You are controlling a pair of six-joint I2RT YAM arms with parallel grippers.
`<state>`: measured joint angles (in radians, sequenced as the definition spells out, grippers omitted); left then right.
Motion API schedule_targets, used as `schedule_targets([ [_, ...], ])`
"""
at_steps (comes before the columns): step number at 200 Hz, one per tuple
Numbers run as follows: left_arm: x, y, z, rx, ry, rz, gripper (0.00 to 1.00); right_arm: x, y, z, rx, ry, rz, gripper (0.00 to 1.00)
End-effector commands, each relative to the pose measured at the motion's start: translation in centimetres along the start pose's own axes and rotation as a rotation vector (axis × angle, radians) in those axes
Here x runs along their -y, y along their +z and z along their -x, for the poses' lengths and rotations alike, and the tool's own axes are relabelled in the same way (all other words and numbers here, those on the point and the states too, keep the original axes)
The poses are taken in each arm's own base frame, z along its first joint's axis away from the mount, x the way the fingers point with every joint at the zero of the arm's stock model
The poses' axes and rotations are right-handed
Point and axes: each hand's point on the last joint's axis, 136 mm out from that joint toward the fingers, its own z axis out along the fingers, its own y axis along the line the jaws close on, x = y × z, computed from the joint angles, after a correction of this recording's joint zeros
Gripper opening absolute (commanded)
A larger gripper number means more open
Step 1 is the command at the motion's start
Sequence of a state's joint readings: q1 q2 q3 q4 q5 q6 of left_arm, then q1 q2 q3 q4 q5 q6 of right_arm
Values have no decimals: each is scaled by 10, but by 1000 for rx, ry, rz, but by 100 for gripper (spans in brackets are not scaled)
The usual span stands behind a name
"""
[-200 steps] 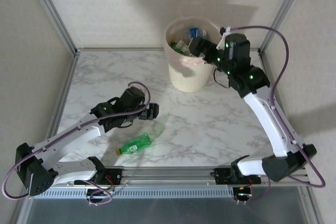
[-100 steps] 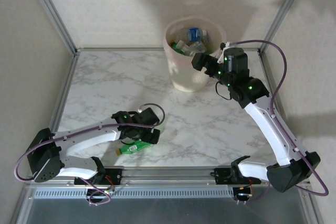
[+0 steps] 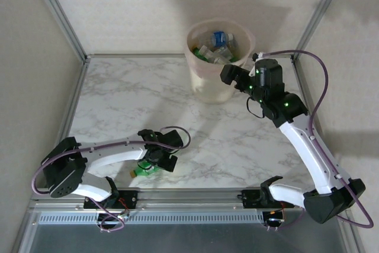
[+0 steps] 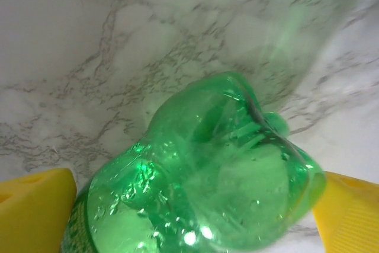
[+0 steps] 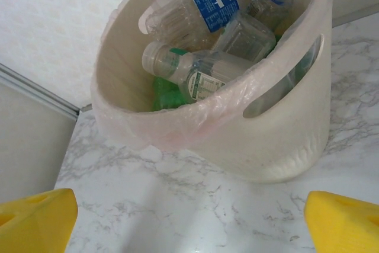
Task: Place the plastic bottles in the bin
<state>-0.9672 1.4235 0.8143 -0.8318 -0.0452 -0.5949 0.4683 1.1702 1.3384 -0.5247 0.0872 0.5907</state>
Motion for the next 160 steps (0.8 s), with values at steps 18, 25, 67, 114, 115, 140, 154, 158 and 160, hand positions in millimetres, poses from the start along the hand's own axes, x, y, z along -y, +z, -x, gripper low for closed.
schedule_targets([
  [18,-9,23,-17,-66,13,56,96,8,-5,0,10,3,-43,99],
  [25,-8,26,-18,-71,11,58,93,8,-4,-1,7,5,-43,99],
  [67,2,25,-4,-34,-18,33,81,7,-2,-2,0,12,-36,98],
  [114,7,29,2,-28,-32,36,63,4,-2,0,3,9,-30,97],
  [115,7,29,2,-27,-32,35,63,5,-2,0,2,9,-30,97],
  [140,10,21,15,6,-32,39,60,4,-3,1,6,10,-28,97],
  [154,13,14,25,30,-31,39,58,4,-4,2,11,11,-28,97],
  [158,14,12,28,36,-31,37,58,4,-5,2,13,12,-28,97],
  [160,14,10,29,38,-32,37,58,4,-5,2,13,11,-28,97],
])
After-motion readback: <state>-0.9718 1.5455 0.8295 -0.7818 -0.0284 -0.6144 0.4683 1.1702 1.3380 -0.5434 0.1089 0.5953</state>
